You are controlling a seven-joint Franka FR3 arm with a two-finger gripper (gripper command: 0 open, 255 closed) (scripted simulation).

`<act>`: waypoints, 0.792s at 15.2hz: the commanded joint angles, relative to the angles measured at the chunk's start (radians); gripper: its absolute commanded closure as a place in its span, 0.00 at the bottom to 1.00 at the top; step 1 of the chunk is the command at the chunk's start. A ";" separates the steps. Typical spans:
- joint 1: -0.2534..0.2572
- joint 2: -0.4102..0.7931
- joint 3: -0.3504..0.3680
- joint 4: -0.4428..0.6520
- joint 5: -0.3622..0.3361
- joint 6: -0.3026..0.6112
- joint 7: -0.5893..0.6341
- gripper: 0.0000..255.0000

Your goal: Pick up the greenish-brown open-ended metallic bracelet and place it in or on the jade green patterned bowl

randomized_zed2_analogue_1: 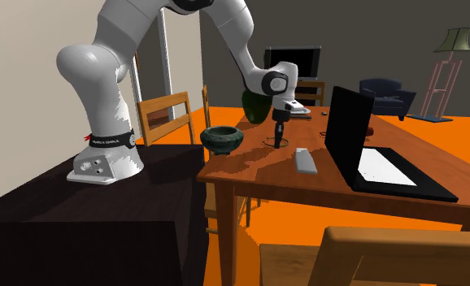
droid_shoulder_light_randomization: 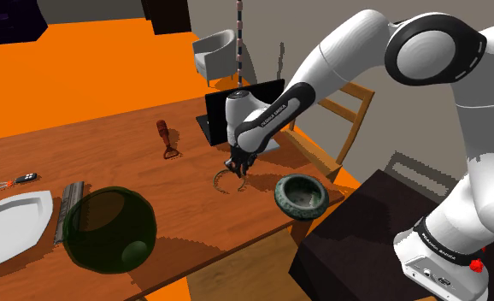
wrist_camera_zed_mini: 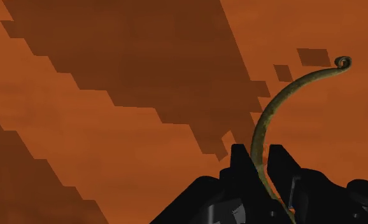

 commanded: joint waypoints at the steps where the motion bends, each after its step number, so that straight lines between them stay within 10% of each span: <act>1: 0.001 0.008 0.002 -0.002 0.001 0.003 -0.001 1.00; 12: -0.010 -0.095 0.022 -0.019 0.023 -0.083 -0.009 1.00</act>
